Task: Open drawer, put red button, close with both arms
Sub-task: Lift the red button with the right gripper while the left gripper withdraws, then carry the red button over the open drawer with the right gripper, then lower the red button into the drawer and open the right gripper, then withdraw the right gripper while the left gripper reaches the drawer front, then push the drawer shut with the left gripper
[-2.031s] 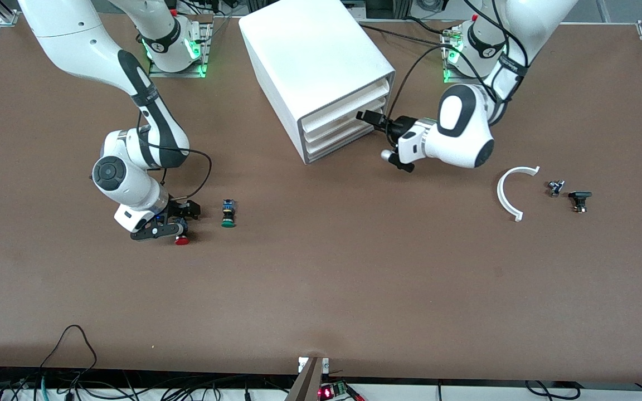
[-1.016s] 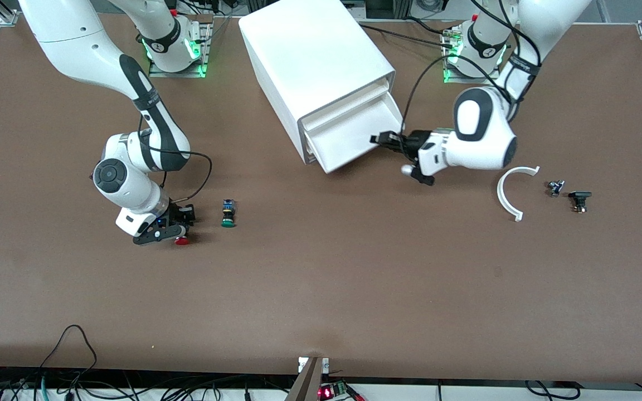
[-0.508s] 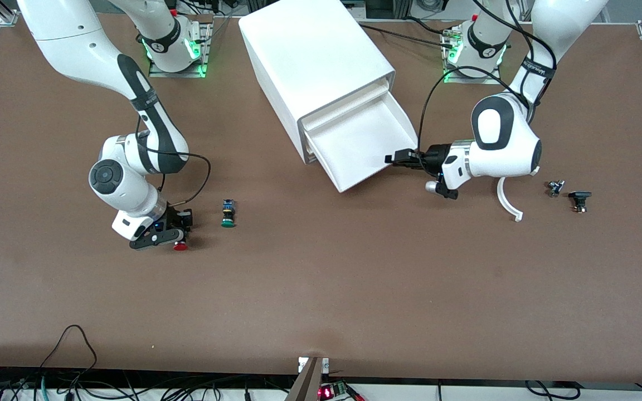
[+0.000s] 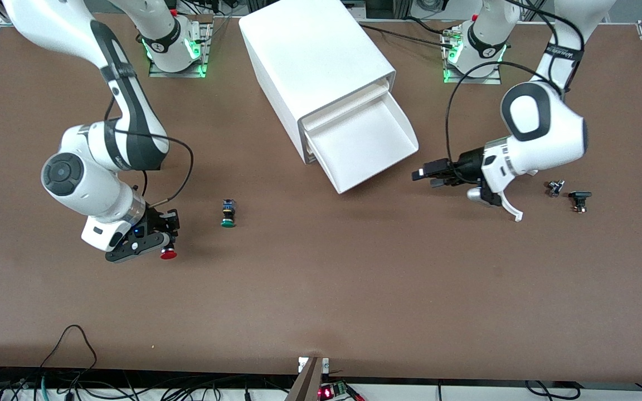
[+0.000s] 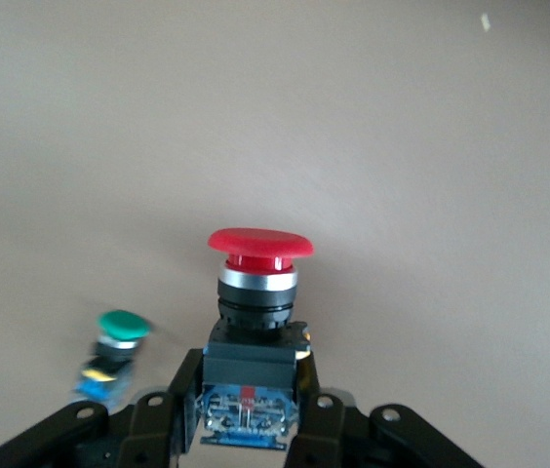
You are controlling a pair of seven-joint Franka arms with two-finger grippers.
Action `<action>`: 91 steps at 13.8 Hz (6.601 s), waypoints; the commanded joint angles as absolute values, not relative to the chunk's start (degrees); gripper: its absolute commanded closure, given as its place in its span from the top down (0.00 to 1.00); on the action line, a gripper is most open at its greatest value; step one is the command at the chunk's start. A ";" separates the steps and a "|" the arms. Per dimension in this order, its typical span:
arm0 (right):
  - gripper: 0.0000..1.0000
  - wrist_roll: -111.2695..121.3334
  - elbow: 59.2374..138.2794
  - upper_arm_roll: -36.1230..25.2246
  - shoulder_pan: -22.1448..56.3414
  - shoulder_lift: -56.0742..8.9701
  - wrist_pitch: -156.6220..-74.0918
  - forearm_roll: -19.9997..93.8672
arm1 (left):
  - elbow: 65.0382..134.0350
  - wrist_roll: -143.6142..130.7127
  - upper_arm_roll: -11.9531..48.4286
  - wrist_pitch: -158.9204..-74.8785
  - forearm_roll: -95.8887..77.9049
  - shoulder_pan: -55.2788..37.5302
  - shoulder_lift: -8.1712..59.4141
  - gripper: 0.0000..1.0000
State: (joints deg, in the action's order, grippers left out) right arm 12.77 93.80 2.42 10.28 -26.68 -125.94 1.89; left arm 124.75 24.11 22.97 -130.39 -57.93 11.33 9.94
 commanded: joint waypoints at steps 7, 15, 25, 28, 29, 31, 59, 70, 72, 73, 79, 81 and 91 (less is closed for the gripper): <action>0.28 34.80 85.26 19.06 10.02 -25.93 -120.94 0.79 | 112.01 23.82 7.49 -110.96 -25.00 10.90 -2.46 1.00; 0.28 40.16 78.24 24.17 20.63 -30.22 -120.67 -8.41 | 102.57 23.12 5.80 -97.30 -4.23 8.27 -6.06 1.00; 0.28 48.07 68.47 24.26 34.10 -40.69 -115.85 -16.17 | 101.87 4.75 5.89 -94.66 1.58 6.24 -6.24 1.00; 0.28 52.46 68.64 24.26 35.50 -41.66 -113.56 -16.26 | 101.87 4.83 6.06 -94.75 1.58 6.07 -6.24 1.00; 0.28 52.82 68.82 24.26 36.03 -41.66 -112.86 -16.35 | 101.87 4.83 6.06 -94.66 1.58 5.98 -6.24 1.00; 0.28 52.82 68.91 24.17 36.99 -42.27 -112.59 -16.43 | 101.87 4.83 6.24 -94.75 1.58 5.98 -6.24 1.00; 1.00 14.58 72.22 18.40 13.98 -27.17 -108.92 -8.08 | 105.98 -9.14 11.39 -106.92 -2.11 2.38 2.80 1.00; 1.00 -24.43 75.67 -3.24 12.84 -21.81 -91.85 -9.49 | 111.61 -46.57 16.52 -132.79 -1.14 -8.61 18.28 1.00; 1.00 -23.56 76.11 -2.73 9.07 -19.00 -92.20 -8.44 | 113.02 -49.64 16.52 -135.60 -1.14 -10.62 19.51 1.00; 1.00 -21.12 76.37 -2.81 7.92 -17.85 -92.02 -7.22 | 113.90 -51.57 16.52 -137.01 -1.14 -11.59 19.69 1.00; 1.00 -5.73 97.18 -4.13 2.29 -3.97 -99.57 -5.19 | 118.38 -55.02 19.85 -137.20 -2.02 -14.41 18.81 1.00; 1.00 -4.57 97.30 -4.22 2.29 -3.69 -99.14 -5.19 | 119.53 -55.02 23.01 -137.20 -2.02 -14.41 18.63 1.00; 1.00 2.72 96.86 -7.12 2.20 -4.40 -100.20 -1.40 | 124.80 -53.96 33.13 -136.67 -2.02 -14.33 15.73 1.00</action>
State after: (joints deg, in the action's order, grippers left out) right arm 0.64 96.11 -6.74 2.30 -5.07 -99.95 -2.41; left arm 122.68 -54.63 32.14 -136.59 -1.44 -14.36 18.11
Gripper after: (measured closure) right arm 0.000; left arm 0.000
